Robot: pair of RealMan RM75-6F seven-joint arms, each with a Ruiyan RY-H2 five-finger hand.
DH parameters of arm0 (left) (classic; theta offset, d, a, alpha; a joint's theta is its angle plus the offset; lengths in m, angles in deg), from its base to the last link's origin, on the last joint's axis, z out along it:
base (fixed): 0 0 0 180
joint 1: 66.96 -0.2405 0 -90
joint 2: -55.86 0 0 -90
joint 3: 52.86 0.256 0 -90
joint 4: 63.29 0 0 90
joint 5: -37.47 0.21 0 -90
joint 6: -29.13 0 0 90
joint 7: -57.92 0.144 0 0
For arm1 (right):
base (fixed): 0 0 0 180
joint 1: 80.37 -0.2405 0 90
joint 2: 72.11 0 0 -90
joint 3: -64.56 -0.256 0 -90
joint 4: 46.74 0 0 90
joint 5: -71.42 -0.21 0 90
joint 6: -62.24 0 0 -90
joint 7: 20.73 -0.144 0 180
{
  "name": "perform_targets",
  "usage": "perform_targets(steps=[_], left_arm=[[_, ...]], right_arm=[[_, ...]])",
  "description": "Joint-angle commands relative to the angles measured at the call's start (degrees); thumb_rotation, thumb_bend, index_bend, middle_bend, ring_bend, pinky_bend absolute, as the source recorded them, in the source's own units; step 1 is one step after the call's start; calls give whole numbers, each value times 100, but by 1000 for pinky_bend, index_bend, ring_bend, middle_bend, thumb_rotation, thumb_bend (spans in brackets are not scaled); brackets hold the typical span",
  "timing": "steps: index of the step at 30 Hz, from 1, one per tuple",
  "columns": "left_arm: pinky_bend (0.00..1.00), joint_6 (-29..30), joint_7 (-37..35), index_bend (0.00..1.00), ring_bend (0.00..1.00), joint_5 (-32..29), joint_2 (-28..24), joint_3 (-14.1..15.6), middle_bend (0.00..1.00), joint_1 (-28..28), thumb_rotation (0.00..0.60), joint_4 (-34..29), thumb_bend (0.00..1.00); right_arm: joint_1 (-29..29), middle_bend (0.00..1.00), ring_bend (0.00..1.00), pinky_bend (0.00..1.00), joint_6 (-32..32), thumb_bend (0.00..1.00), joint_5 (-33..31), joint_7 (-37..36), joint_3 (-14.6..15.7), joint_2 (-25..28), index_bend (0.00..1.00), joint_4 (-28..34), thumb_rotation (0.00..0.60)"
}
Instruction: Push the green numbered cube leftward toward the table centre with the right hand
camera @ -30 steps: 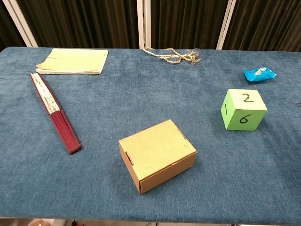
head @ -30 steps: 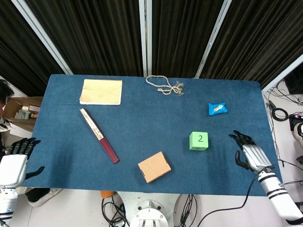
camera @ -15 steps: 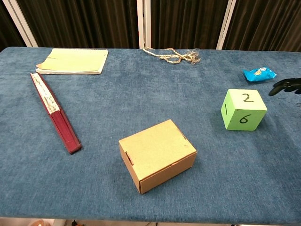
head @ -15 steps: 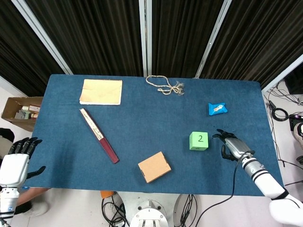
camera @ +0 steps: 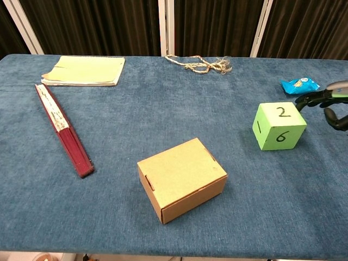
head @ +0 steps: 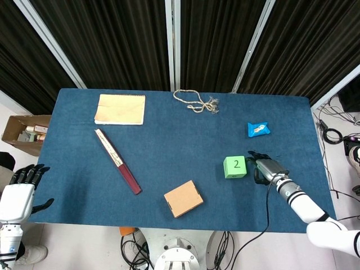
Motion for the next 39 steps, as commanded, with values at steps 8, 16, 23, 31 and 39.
perform_targets(steps=[8, 16, 23, 31, 39], left_arm=[[163, 19, 93, 211, 127, -1, -46, -6, 157, -7, 600, -99, 49], [163, 64, 175, 211, 127, -6, -90, 7, 157, -48, 600, -176, 50], [163, 107, 218, 211, 127, -28, -120, 16, 157, -94, 600, -224, 50], [163, 151, 290, 211, 127, -1, -155, 11, 156, -113, 600, -291, 50], [163, 165, 347, 211, 127, 3, -165, 11, 156, -128, 600, -332, 51]], right_arm=[[-435, 0, 0, 0, -105, 914, -264, 157, -109, -505, 201, -359, 600], [-997, 0, 0, 0, -284, 951, -568, 463, -172, -917, 201, -636, 600], [-1400, 0, 0, 0, -405, 963, -713, 613, -205, -1078, 206, -608, 600], [-1922, 0, 0, 0, -316, 1000, -864, 1146, -62, -1136, 287, -520, 600], [-2651, 0, 0, 0, -85, 1000, -1438, 2128, 313, -1215, 402, -332, 599]])
